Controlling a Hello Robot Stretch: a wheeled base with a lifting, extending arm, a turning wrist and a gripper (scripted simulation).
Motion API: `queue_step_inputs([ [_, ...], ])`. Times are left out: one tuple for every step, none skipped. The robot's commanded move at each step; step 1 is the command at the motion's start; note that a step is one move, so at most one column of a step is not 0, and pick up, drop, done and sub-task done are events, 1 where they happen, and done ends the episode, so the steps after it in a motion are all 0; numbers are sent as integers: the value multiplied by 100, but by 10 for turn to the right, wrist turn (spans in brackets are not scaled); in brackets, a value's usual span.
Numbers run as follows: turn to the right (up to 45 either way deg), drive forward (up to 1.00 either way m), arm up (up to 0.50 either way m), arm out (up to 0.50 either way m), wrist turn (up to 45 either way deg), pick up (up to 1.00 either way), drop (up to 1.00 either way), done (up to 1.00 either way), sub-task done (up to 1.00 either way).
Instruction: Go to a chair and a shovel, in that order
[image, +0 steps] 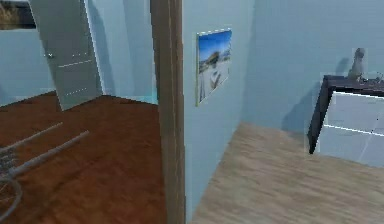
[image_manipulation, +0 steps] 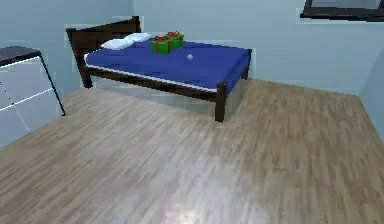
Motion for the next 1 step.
queue_step_inputs([
  [-180,0,0,0,0,0,0,0,0],
])
